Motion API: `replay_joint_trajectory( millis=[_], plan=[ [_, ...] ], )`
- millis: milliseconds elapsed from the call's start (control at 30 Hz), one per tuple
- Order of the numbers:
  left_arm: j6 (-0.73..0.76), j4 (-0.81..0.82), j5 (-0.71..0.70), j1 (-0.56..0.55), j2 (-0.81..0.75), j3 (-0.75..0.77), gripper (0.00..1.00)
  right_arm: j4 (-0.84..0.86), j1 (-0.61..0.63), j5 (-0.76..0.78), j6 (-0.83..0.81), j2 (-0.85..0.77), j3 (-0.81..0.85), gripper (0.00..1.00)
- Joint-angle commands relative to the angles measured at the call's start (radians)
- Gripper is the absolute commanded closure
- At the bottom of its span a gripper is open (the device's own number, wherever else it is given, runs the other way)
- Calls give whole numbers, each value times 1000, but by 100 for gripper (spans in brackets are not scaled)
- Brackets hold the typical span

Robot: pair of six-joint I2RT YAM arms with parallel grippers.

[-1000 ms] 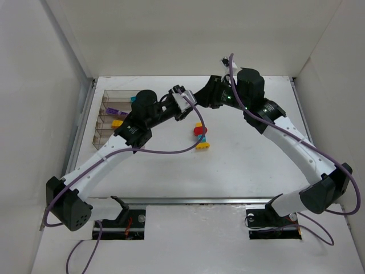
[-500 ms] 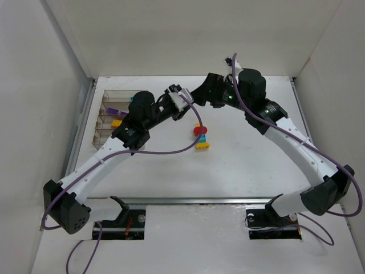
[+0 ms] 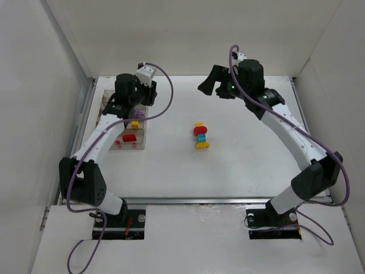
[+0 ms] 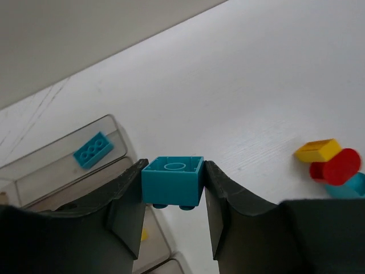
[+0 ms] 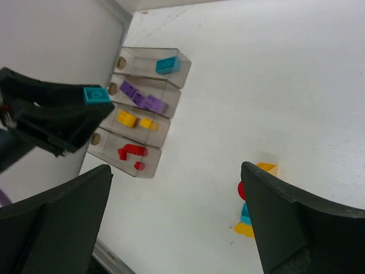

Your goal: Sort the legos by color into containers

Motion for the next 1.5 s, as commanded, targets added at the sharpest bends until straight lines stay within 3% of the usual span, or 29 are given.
replay_joint_trajectory(
  millis=[0,367,733,900,933,1067,1300,1467],
  plan=[
    [-51,-34,-13,99,59,99,100,-49,-13,-6,-63,71,65,0],
    [-74,-155,38,313,494,423,100,-137,-64,-91,-74,334,250,0],
    [-65,-155,4,340,677,555,100,-168,-95,-91,-83,403,318,0],
    [-65,-187,4,340,711,596,60,-168,-95,-100,-83,412,327,0],
    [-65,-213,4,340,723,607,47,-168,-95,-100,-83,421,339,0],
    [-55,-214,4,350,723,607,30,-178,-95,-91,-92,421,358,0],
    [-52,-180,4,359,661,620,27,-255,-95,1,-167,395,370,0],
    [-42,-158,41,336,509,580,27,-353,-19,238,-296,383,381,0]
  ],
)
